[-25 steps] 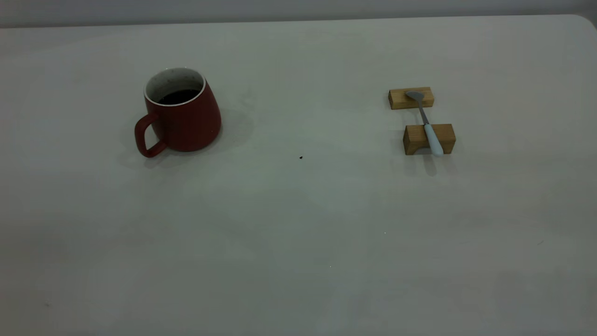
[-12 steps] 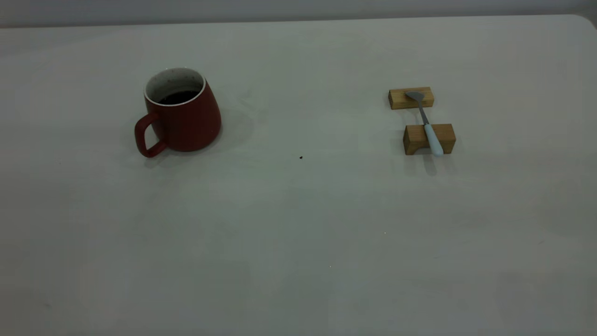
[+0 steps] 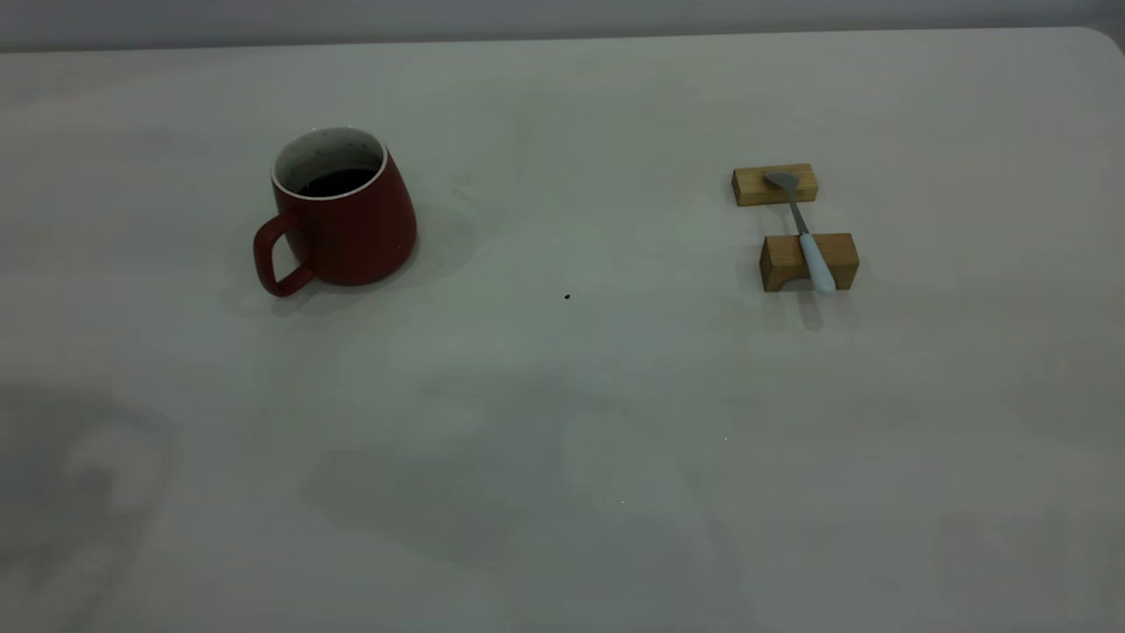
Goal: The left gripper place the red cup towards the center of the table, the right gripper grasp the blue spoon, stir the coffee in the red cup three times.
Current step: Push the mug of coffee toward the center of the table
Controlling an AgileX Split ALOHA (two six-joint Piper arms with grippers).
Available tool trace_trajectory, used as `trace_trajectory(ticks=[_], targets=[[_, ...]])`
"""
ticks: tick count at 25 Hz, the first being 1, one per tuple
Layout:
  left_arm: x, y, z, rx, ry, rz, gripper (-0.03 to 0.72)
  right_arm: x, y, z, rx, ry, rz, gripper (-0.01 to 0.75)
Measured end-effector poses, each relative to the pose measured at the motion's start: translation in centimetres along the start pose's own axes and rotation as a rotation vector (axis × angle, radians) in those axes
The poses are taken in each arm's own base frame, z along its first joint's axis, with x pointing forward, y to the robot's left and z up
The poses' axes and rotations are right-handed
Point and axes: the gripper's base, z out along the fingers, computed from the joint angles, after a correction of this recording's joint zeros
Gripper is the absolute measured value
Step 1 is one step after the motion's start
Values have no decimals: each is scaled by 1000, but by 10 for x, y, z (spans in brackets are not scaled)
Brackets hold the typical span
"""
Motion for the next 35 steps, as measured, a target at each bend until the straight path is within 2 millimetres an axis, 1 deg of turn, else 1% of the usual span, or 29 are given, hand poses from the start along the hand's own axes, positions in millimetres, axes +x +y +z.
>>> trace_trajectory(ticks=[4, 6, 10, 16, 20, 23, 25, 29, 31, 32, 35], targets=[[-35, 1, 42, 69, 43, 34, 551, 0, 0, 0, 0, 0, 0, 237], [-47, 1, 64, 97, 62, 58, 551, 0, 0, 0, 0, 0, 0, 237], [-71, 5, 99, 103, 67, 148, 551, 0, 0, 0, 0, 0, 0, 237], [-120, 14, 138, 97, 44, 201, 551, 0, 0, 0, 0, 0, 0, 237], [-147, 19, 164, 106, 63, 329, 551, 0, 0, 0, 0, 0, 0, 237], [-158, 22, 182, 115, 92, 516, 551, 0, 0, 0, 0, 0, 0, 237], [-162, 23, 192, 132, 102, 681, 551, 0, 0, 0, 0, 0, 0, 237], [-162, 23, 208, 172, 105, 1022, 551, 0, 0, 0, 0, 0, 0, 237], [-159, 23, 218, 191, 106, 1148, 551, 0, 0, 0, 0, 0, 0, 237], [-158, 23, 222, 199, 101, 1195, 551, 0, 0, 0, 0, 0, 0, 237], [-154, 20, 238, 225, 82, 1257, 551, 0, 0, 0, 0, 0, 0, 237]])
